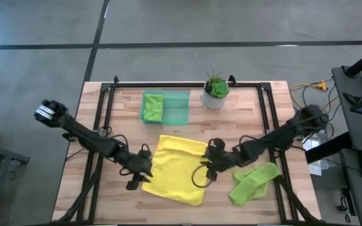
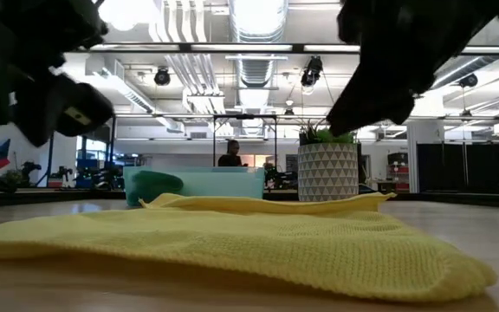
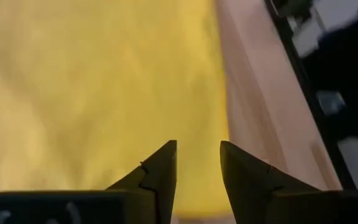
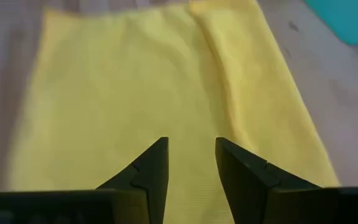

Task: Fold microfiber towels
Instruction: Fold the yellow microfiber towel

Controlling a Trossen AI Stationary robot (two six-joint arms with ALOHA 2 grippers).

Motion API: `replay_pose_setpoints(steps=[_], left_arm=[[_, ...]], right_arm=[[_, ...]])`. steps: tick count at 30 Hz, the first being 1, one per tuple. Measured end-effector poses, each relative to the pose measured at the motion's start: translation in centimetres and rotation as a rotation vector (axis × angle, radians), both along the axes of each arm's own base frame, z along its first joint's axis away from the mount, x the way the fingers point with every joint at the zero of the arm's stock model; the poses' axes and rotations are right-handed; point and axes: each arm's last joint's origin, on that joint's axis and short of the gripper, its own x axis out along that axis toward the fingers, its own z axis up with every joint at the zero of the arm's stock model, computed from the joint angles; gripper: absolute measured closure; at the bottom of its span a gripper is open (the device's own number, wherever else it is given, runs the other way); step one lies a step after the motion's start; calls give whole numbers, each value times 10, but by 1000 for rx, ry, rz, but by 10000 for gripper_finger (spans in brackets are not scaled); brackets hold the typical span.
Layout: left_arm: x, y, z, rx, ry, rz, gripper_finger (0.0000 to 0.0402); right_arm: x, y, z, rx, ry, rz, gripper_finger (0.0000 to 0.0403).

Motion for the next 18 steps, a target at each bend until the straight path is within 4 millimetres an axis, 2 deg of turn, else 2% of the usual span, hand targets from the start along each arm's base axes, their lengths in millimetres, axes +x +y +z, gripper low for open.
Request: replay_pose_setpoints(steps=[8, 18], left_arm=[[13, 7, -3, 104, -68, 244, 295], [19, 20, -1, 130, -88, 331, 295]], right_arm=[[-7, -19, -19, -152, 236, 82, 275], [-14, -24, -28, -302, 316, 251, 275]])
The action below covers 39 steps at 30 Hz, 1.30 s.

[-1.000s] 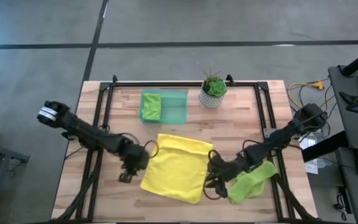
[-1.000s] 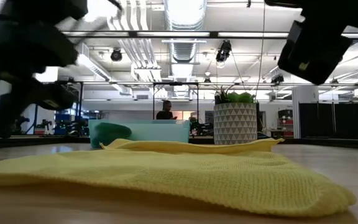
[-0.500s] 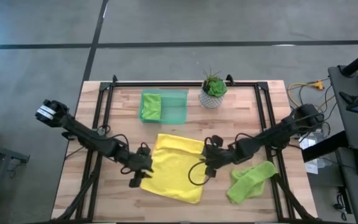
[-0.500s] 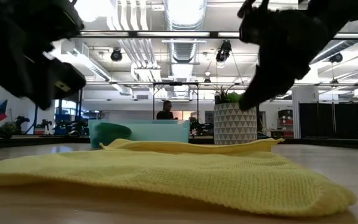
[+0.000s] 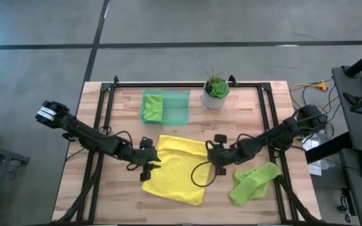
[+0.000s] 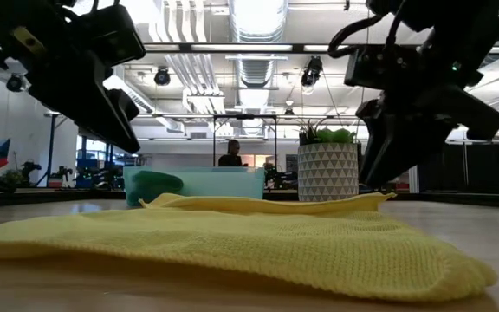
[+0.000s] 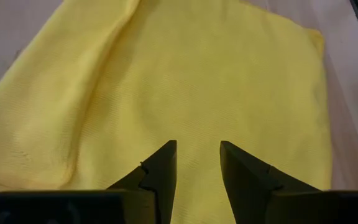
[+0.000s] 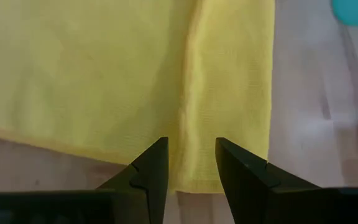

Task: Fold microfiber towels
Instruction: Fold the yellow microfiber towel

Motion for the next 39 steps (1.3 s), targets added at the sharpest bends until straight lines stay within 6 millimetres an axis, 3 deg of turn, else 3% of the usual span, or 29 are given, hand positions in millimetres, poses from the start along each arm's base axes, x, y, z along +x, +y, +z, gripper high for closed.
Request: replay_pose_setpoints(steps=[5, 12, 15, 20, 25, 32, 39], left_arm=[[1, 0, 1, -7, -15, 3, 295], [1, 0, 3, -10, -25, 6, 295], [0, 2, 5, 9, -39, 28, 295], [1, 5, 8, 71, -71, 99, 295], [4, 14, 6, 114, -72, 143, 295], [13, 26, -12, 183, 5, 152, 291], [22, 38, -25, 213, 52, 129, 230]], right_arm=[[2, -3, -4, -30, 18, 38, 275], [12, -5, -24, -59, 111, 36, 277], [17, -7, -20, -102, 109, -35, 301], [24, -5, -11, -91, 82, -42, 383], [31, -5, -2, -17, 52, -69, 393], [40, -10, 1, 161, 30, -93, 394], [45, -10, 6, 225, -38, -127, 394]])
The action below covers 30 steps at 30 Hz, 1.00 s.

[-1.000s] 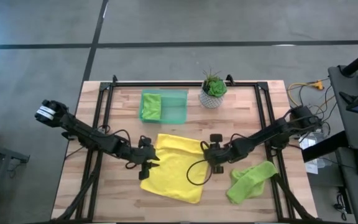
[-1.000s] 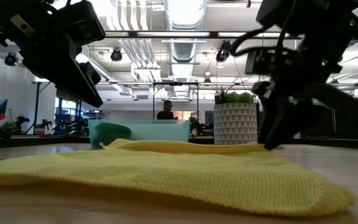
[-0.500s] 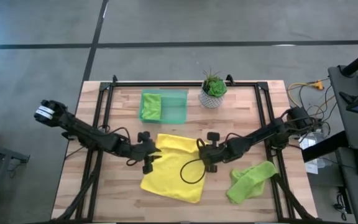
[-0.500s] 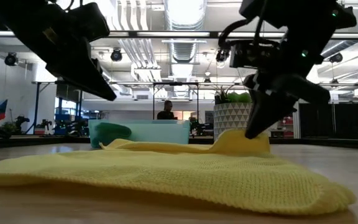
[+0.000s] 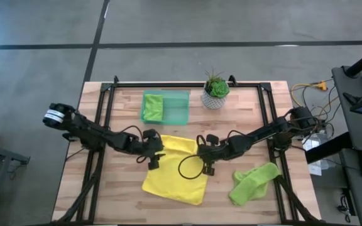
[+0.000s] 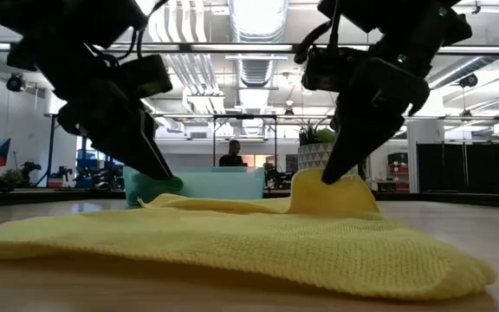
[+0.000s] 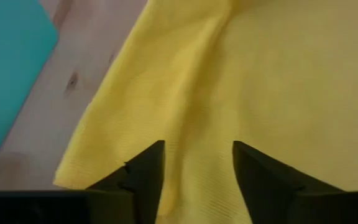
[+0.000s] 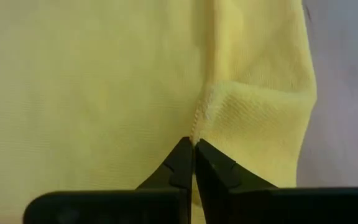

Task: Fold microfiber towels
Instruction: Fold the yellow microfiber towel

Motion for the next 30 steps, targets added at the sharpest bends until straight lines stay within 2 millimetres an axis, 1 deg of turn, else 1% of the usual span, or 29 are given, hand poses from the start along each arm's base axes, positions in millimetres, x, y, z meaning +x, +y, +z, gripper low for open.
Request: replay_pose_setpoints(steps=[3, 6, 9, 12, 15, 17, 22, 23, 24, 30], left_arm=[[2, 7, -5, 7, 20, 22, 197], [4, 13, -9, 7, 44, 44, 176], [2, 17, -16, 13, 107, 37, 172], [2, 20, -21, 14, 152, 17, 181], [1, 21, -25, 15, 189, 26, 208], [0, 22, -26, 19, 203, 27, 242], [-5, 23, -20, 19, 209, 24, 372], [-6, 23, -17, 16, 195, 25, 386], [-6, 23, -12, 12, 176, 25, 390], [-16, 24, 13, 3, 100, 24, 384]], right_arm=[[0, 0, 4, 5, -15, -2, 394], [-2, -1, 9, 9, -29, -3, 394], [-3, -2, 12, 10, -34, -5, 394], [-4, -2, 13, 9, -30, -6, 394], [-4, -2, 13, 9, -30, -5, 394], [-4, -2, 13, 9, -28, -5, 394], [-7, -3, 11, 1, -1, -4, 394], [-8, -3, 10, -2, 12, -4, 394], [-9, -3, 10, -6, 25, -4, 394], [-14, -7, 4, -8, 78, 10, 394]])
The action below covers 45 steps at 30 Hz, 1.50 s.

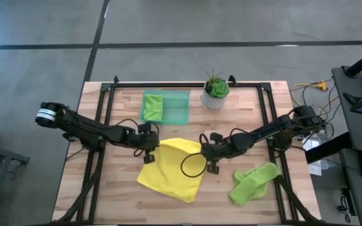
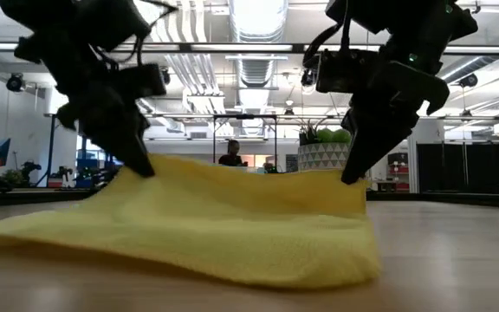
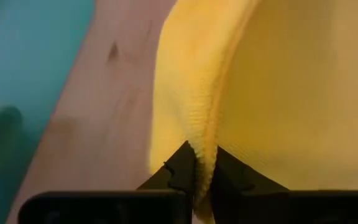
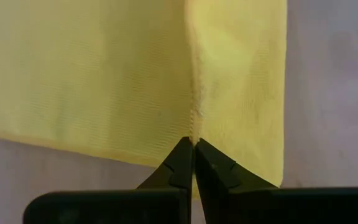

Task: Fold microfiber towels
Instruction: Fold the yellow microfiber towel

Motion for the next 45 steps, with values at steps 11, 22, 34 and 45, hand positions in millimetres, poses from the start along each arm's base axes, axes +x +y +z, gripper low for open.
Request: replay_pose_setpoints(steps=[11, 22, 34, 45], left_arm=[[-4, 7, 6, -45, -27, -21, 355], [2, 26, -2, -80, -1, 27, 271], [-4, 34, 0, -70, 64, 38, 392], [-10, 48, 46, 177, 47, 29, 401]], right_arm=[[4, -21, 0, -21, 1, -28, 394], [6, -28, 0, -2, 9, 6, 394], [6, -35, 0, -1, 10, 1, 394], [-7, -50, 42, -23, -119, -93, 394]])
